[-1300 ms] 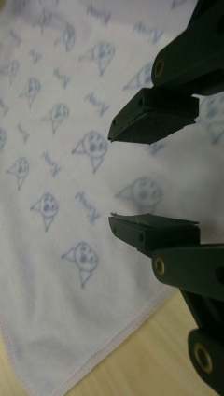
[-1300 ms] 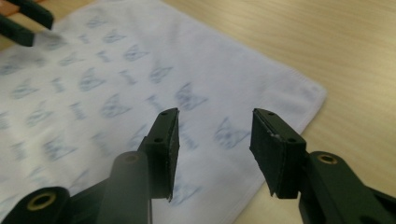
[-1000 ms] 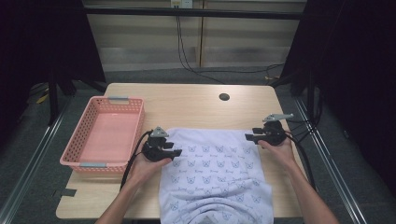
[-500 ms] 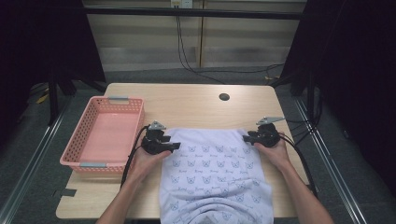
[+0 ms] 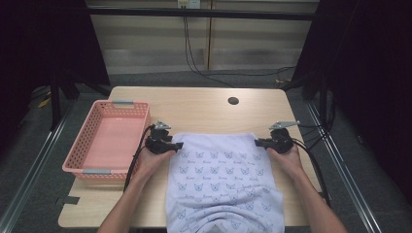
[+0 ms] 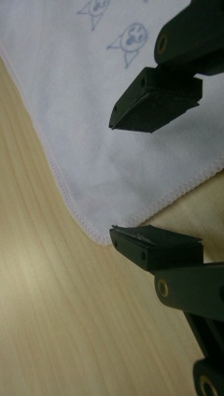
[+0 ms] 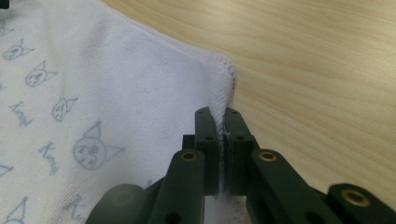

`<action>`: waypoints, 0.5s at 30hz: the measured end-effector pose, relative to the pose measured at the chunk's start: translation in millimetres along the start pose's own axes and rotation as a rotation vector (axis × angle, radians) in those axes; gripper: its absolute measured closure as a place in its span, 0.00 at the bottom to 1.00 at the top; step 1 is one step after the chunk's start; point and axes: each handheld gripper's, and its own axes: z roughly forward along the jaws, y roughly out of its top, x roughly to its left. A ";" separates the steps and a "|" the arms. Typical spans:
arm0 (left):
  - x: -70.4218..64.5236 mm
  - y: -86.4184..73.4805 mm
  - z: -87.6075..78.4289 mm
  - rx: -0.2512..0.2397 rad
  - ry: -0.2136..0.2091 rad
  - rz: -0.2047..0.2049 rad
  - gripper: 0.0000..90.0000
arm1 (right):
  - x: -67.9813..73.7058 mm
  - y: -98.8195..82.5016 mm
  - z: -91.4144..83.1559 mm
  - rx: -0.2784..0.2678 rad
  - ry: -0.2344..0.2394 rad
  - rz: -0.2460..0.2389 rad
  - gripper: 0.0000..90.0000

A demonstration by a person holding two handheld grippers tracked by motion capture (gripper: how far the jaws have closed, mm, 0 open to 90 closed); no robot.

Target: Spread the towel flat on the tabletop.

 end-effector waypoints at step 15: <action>-9.9 1.8 11.4 0.001 -0.015 0.069 0.83 | 4.1 -0.4 -2.8 -0.015 0.037 0.003 0.96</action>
